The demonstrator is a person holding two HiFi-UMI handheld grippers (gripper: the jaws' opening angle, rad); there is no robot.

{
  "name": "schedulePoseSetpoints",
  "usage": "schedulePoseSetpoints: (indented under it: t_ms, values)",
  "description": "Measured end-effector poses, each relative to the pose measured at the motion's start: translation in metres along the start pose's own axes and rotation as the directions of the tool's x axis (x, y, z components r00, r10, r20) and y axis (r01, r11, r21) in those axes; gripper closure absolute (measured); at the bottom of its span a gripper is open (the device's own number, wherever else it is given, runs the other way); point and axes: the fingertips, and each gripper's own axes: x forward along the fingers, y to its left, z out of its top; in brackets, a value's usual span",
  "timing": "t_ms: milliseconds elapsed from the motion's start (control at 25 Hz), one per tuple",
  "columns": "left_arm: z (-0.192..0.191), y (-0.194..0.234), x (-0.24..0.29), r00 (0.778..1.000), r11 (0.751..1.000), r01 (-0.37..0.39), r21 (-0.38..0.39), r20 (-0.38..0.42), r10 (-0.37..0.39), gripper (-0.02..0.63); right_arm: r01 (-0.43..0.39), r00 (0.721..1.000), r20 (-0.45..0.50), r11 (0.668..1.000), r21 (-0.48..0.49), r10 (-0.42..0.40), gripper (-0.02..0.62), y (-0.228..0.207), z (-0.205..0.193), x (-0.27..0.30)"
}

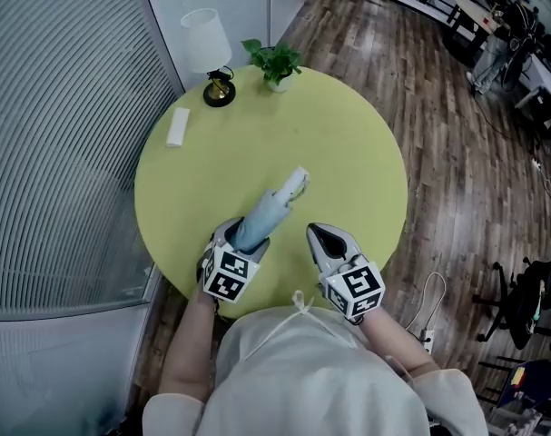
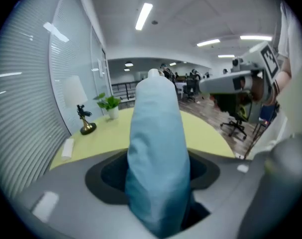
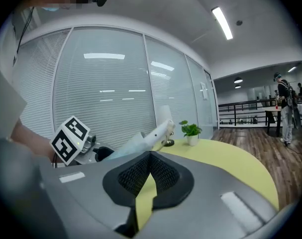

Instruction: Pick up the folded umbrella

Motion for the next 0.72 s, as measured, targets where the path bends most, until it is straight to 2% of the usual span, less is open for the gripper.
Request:
schedulePoseSetpoints:
  t_ms: [80, 200, 280, 400, 520, 600, 720]
  values:
    - [0.028, 0.010, -0.018, 0.990, 0.997, -0.055, -0.057, 0.125, 0.062, 0.305, 0.022, 0.999, 0.048, 1.000, -0.019, -0.021, 0.595, -0.003, 0.015, -0.001]
    - [0.062, 0.021, -0.048, 0.951, 0.987, -0.100, -0.129, 0.280, 0.133, 0.305, 0.053, 0.993, 0.104, 0.998, -0.033, -0.050, 0.595, -0.006, 0.035, -0.003]
    - [0.080, 0.029, -0.070, 0.911, 0.980, -0.122, -0.157, 0.374, 0.174, 0.305, 0.056, 0.990, 0.129, 0.998, -0.036, -0.051, 0.595, -0.005, 0.045, -0.005]
    - [0.097, 0.043, -0.102, 0.841, 0.962, -0.148, -0.230, 0.483, 0.245, 0.305, 0.041, 0.985, 0.171, 0.998, -0.043, -0.033, 0.595, 0.001, 0.057, -0.008]
    - [0.101, 0.053, -0.127, 0.786, 0.928, -0.165, -0.335, 0.523, 0.329, 0.305, 0.047, 0.978, 0.206, 0.996, -0.075, -0.030, 0.597, 0.005, 0.066, -0.011]
    - [0.099, 0.054, -0.137, 0.769, 0.907, -0.167, -0.388, 0.525, 0.366, 0.305, 0.046, 0.976, 0.215, 0.994, -0.097, -0.024, 0.597, 0.009, 0.069, -0.013]
    - [0.096, 0.052, -0.140, 0.757, 0.890, -0.196, -0.412, 0.513, 0.404, 0.305, 0.046, 0.973, 0.232, 0.994, -0.103, -0.021, 0.597, 0.011, 0.072, -0.013]
